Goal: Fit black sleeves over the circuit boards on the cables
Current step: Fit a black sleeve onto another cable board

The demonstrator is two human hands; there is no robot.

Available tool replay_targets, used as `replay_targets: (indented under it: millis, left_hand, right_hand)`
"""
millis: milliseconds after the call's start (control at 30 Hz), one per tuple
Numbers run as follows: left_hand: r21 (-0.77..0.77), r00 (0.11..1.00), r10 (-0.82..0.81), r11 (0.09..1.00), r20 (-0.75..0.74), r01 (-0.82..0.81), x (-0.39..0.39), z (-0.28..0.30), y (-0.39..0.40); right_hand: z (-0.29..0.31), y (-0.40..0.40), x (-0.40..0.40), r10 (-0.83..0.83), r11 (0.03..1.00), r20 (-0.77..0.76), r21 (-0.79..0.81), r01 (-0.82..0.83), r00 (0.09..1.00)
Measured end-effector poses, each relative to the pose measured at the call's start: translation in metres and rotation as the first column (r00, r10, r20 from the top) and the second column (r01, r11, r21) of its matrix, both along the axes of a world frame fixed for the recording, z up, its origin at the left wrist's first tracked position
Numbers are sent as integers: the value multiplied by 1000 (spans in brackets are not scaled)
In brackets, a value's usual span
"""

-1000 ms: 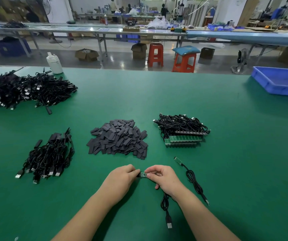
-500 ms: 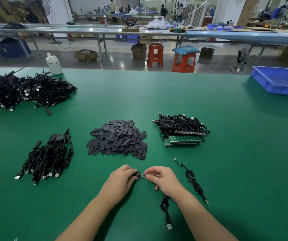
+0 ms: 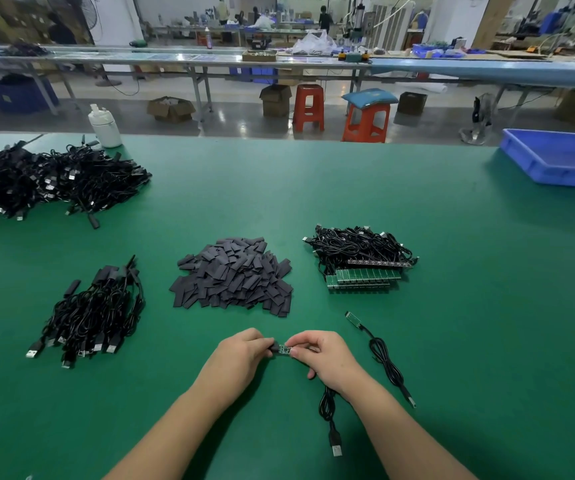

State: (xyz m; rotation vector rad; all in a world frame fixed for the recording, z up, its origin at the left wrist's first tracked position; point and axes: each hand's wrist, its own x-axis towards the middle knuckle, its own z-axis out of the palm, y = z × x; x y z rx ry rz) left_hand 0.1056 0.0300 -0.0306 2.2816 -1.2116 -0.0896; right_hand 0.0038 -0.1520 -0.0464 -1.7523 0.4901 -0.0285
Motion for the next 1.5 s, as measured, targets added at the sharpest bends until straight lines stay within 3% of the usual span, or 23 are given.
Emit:
replay_targets:
  millis: [200,400,767,1033,1267,1500]
  left_hand:
    - [14,1000,-6,1000,21,6,2,3,0]
    - [81,970,-120,991,212,105,-1,3,6]
    - [54,995,-82,995,47,79,-1,3,2]
    - [95,997,-69,993,45,64,-11,4,-13]
    - [-26,999,-24,999,48,25,-14,9,-13]
    - [-39,993,-51,998,107,55,-17,8,-12]
  right_hand:
    - [0,-1,0,4,1000,-4,-10,-4,1000]
    - [-2,1,1,-5,999,-4,-44,5,1000]
    - [-1,3,0,-9,998,4,-61,9,1000]
    - [3,4,-1,9,999,13,-36,-9,1000]
    - [8,4,-1,11,1000,-14,-5,-11,1000]
    - [7,1,0,18,999,-21,50,-17,1000]
